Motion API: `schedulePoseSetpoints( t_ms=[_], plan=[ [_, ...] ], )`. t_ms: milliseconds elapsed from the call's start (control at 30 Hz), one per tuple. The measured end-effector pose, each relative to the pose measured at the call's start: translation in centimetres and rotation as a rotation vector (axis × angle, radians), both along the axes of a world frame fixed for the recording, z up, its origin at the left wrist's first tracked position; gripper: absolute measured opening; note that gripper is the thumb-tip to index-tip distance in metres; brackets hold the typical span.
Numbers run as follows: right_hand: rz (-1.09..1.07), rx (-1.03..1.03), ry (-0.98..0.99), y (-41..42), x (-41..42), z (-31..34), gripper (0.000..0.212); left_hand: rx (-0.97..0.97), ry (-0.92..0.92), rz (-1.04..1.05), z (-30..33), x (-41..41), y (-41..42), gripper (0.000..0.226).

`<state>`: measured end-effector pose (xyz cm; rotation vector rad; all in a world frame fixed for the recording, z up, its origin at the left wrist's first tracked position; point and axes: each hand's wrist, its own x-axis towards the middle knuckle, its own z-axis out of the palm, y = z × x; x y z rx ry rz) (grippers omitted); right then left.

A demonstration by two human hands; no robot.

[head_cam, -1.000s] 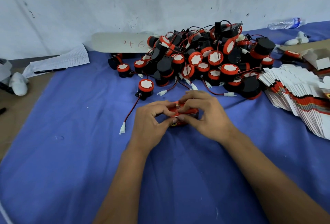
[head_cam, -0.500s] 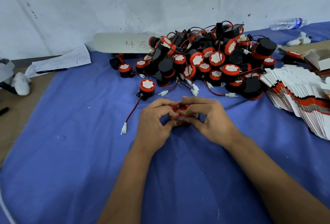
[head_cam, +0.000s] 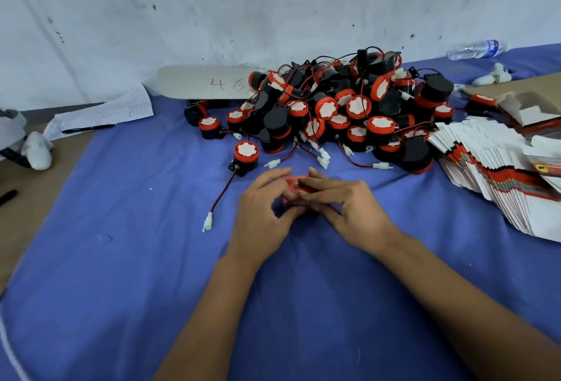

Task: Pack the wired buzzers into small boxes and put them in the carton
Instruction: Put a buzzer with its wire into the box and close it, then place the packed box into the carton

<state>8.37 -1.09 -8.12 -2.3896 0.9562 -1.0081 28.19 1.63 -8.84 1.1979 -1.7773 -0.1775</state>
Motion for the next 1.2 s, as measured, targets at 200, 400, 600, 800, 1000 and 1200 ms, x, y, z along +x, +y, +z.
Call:
schedulePoseSetpoints(
  t_ms=[200, 400, 600, 800, 1000, 1200],
  plan=[
    [-0.086, -0.122, -0.043, -0.5, -0.4, 0.4, 0.018, 0.087, 0.024, -0.064, 1.1, -0.3, -1.0, 0.025],
    [-0.104, -0.261, 0.025, -0.3, 0.3, -1.1, 0.013, 0.249, 0.104, -0.122, 0.9, -0.3, -1.2, 0.032],
    [-0.1, -0.095, 0.006, -1.0, -0.4, -0.5, 0.017, 0.344, 0.149, -0.084, 1.5, 0.2, -1.4, 0.045],
    [-0.11, 0.14, 0.065, -2.4, -0.7, 0.5, 0.068, 0.356, 0.108, -0.062, 1.6, 0.2, -1.9, 0.042],
    [-0.093, 0.214, 0.085, -2.4, -0.6, 1.7, 0.051, 0.319, 0.069, -0.105, 2.2, -0.1, -1.4, 0.022],
    [-0.223, 0.084, 0.164, 0.8, -6.0, 9.1, 0.047, 0.24, 0.055, -0.273, 7.8, -5.3, -1.7, 0.025]
  ],
)
